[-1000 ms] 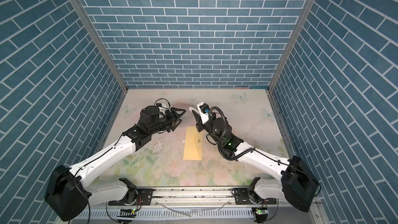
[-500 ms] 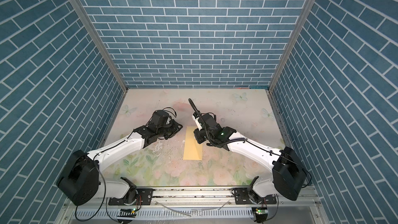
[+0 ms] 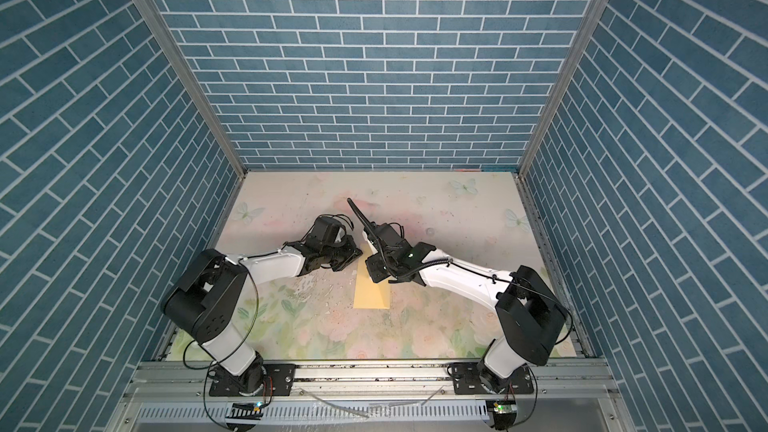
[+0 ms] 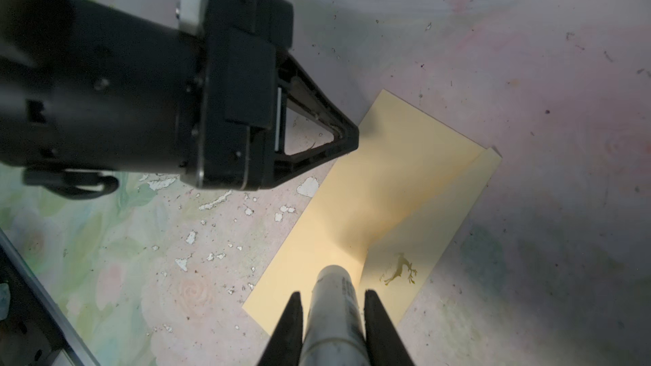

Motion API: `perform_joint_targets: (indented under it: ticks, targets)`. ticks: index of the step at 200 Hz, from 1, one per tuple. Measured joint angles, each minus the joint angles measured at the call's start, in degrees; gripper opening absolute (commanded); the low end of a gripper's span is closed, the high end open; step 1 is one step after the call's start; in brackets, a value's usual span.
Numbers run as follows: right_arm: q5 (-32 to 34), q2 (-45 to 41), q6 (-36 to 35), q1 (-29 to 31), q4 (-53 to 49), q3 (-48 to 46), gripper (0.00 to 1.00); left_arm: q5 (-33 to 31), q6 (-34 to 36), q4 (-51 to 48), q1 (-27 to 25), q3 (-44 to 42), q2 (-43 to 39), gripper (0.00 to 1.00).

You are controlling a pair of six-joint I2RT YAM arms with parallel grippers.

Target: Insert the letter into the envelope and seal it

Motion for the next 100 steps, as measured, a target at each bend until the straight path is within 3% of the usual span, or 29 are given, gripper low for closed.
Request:
perform_joint_targets:
  ticks: [100]
  targets:
    - [4.0, 6.7, -0.1, 0.3, -1.2, 5.0, 0.0, 0.6, -0.3, 1.8, 0.0, 0.3, 5.4, 0.0]
